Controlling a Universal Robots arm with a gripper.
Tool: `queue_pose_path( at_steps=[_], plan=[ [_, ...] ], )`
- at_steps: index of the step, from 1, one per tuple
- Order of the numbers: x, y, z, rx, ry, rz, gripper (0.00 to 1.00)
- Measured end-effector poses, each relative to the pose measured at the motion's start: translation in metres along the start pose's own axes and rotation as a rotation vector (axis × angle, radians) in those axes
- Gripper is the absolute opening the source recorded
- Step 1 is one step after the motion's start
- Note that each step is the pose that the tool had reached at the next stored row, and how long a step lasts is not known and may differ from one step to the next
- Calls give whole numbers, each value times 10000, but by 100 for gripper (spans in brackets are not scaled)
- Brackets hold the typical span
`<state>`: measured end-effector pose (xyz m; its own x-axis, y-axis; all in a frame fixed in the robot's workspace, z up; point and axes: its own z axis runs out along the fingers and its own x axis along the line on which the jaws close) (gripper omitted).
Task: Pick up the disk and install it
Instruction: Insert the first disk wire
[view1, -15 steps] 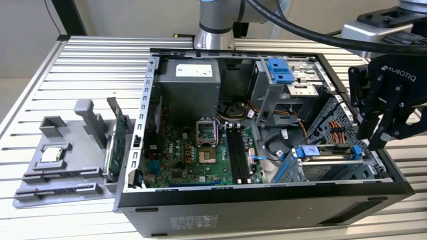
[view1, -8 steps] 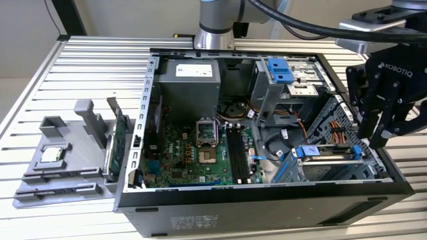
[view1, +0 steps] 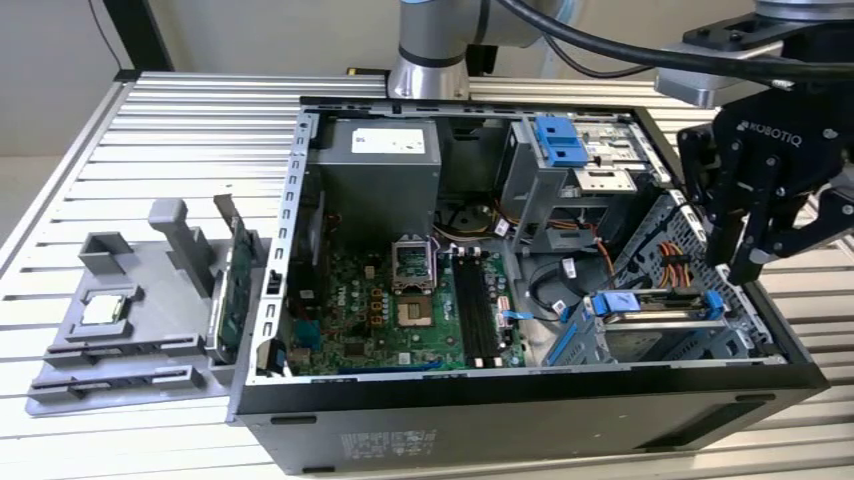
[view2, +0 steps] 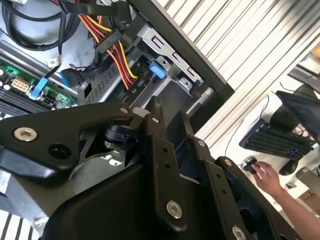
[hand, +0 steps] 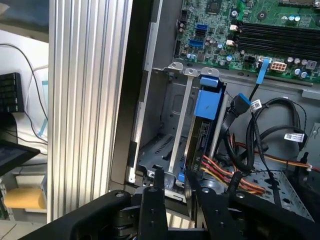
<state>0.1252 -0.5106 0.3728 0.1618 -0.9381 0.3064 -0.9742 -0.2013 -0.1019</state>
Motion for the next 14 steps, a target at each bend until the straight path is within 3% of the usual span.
queue_pose_path(
  at_steps=[6, 7, 14],
  plan=[
    [-36, 15, 30, 213, -64, -634, 100],
    [-67, 13, 23, 254, -75, -748, 100],
    [-214, -11, -11, 380, -59, -1116, 100]
  ],
)
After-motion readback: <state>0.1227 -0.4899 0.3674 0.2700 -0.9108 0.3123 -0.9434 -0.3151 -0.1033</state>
